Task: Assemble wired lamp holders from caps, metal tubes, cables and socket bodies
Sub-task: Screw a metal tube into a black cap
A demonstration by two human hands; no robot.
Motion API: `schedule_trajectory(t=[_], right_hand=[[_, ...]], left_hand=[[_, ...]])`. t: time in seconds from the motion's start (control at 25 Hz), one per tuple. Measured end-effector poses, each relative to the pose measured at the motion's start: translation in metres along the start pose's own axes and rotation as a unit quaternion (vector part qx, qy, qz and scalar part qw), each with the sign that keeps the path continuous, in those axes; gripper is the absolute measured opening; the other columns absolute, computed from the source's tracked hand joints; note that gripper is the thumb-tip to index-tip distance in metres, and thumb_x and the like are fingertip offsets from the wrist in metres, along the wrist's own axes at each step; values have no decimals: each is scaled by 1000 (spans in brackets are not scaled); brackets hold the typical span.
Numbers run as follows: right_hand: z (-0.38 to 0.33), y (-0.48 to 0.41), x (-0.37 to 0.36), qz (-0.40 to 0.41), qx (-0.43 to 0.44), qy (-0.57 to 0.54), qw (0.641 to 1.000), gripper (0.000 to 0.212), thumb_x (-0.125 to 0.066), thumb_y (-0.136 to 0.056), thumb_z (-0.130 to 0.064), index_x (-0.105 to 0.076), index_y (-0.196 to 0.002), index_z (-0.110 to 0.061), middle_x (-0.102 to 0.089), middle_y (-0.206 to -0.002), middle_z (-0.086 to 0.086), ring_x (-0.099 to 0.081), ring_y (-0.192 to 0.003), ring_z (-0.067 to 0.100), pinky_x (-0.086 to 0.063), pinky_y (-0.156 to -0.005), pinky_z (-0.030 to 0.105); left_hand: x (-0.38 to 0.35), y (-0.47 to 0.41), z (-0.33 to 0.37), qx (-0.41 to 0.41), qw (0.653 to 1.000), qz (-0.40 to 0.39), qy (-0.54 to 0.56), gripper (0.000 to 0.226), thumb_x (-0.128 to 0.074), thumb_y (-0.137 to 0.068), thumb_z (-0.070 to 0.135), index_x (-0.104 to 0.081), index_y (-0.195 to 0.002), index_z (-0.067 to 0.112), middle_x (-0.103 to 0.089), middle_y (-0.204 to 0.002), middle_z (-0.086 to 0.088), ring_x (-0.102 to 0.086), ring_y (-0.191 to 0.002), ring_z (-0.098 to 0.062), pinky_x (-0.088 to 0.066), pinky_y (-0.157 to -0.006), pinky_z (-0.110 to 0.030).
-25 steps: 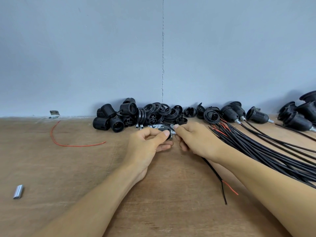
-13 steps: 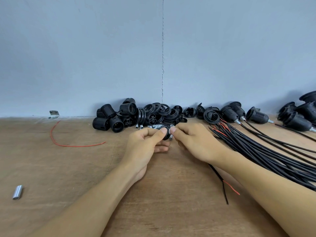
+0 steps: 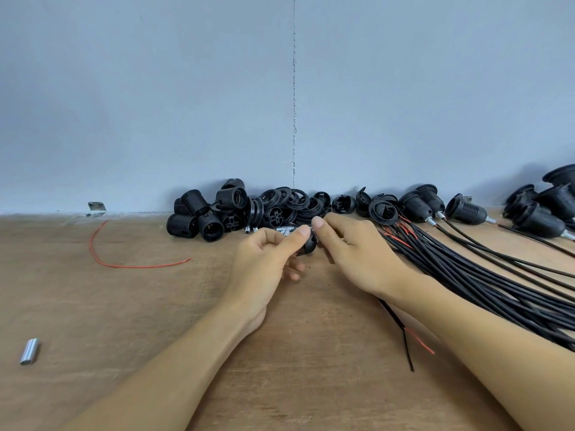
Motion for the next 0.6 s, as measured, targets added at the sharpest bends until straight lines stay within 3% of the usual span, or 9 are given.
schedule_trajectory(t=[0.16, 0.24, 0.36, 0.48, 0.6], right_hand=[[-7, 2, 3, 11, 115, 40, 992, 35, -41, -104, -46, -52, -81, -23, -53, -66, -19, -50, -62, 3, -37, -59, 23], [-8, 3, 3, 6, 138, 81, 987, 31, -40, -105, -45, -52, -86, -24, -51, -68, -21, -51, -66, 3, -41, -62, 29], [-7, 1, 1, 1, 97, 63, 993, 34, -38, -105, -43, -42, -73, -30, -45, -61, -13, -45, -60, 10, -40, -60, 36], [-2, -4, -1, -9, 24, 13, 1000, 46, -42, -105, -39, -36, -62, -25, -42, -53, -12, -38, -54, 7, -32, -54, 23], [10, -7, -6, -60, -76, -21, 995, 51, -41, -104, -45, -36, -61, -20, -38, -50, -13, -31, -49, 6, -27, -50, 24]], left_hand=[[1, -1, -2, 29, 999, -17, 6, 37, -77, -86, 40, -73, -101, 7, -75, -90, -10, -70, -66, -24, -56, -57, -28], [0, -1, -2, 29, 999, -30, 0, 32, -75, -87, 41, -79, -97, 11, -75, -90, -9, -69, -66, -21, -56, -58, -27], [-3, 0, 0, 18, 999, -43, 1, 28, -77, -75, 43, -83, -82, 17, -75, -79, -1, -68, -65, -15, -55, -57, -24], [-2, 0, 3, -21, 999, -37, -9, 26, -81, -76, 33, -81, -94, 15, -78, -86, -2, -71, -74, -12, -55, -63, -22], [0, 0, 11, -98, 989, -11, -114, 22, -85, -82, 23, -78, -103, 22, -79, -94, 9, -73, -86, -5, -55, -74, -17]])
Point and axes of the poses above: each hand's wrist, its own y-axis away from the middle knuckle, its own x-axis out of the back of the hand, z = x × y, the point moved 6 cm from there along -y, towards the middle knuckle
